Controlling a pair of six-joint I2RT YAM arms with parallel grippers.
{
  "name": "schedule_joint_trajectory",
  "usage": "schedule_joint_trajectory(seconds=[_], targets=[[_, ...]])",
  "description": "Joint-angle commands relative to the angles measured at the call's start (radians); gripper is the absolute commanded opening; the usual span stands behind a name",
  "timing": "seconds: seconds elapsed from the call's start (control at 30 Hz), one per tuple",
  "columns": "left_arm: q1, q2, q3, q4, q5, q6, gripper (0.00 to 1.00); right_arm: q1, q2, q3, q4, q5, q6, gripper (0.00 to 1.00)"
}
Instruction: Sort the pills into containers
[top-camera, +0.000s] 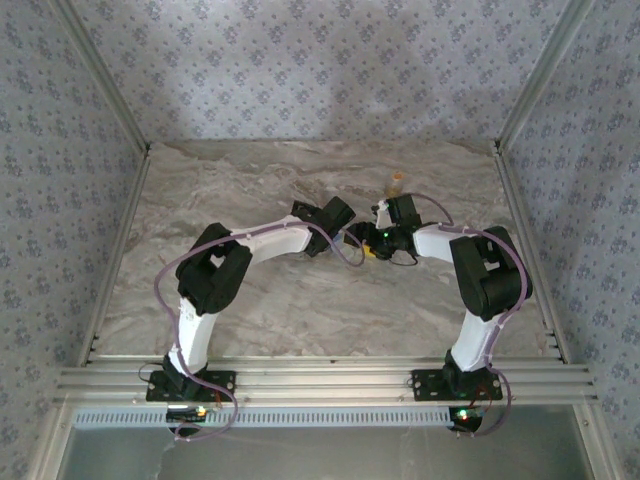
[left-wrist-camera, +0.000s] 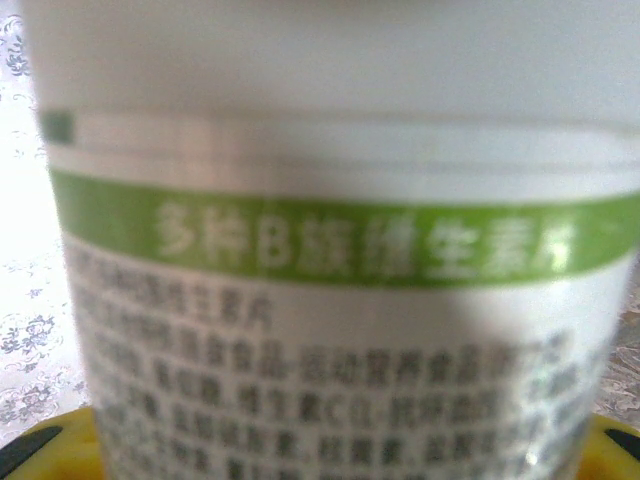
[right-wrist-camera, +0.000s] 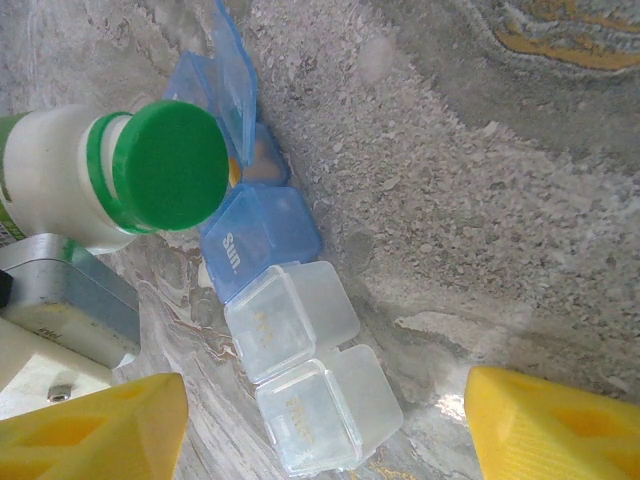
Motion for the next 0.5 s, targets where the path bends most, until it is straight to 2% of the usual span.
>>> schedule_joint_trajectory(seconds=[0.0,0.07,0.2,0.47], targets=[[-0.01,-0.037,0.0,-0.05,0.018,-0.024,0.0,0.002,0.006,0.019,0.017,-0.03,0.008,0.75],[-0.01,-0.034,0.013,-0.079,0.039,-0.06,0.0,0.0,0.001,0.016,0.022,-0.031,0.011,0.75],[0.026,-0.047,0.058,-0.187,0.185,-0.203,0.0,-0.005,-0.01,0.009,0.023,-0.028,0.015,0.75],[0.066,-0.054,0.053,-0.194,0.308,-0.334,0.0,-0.008,-0.013,0.005,0.028,-0.027,0.015,0.75]])
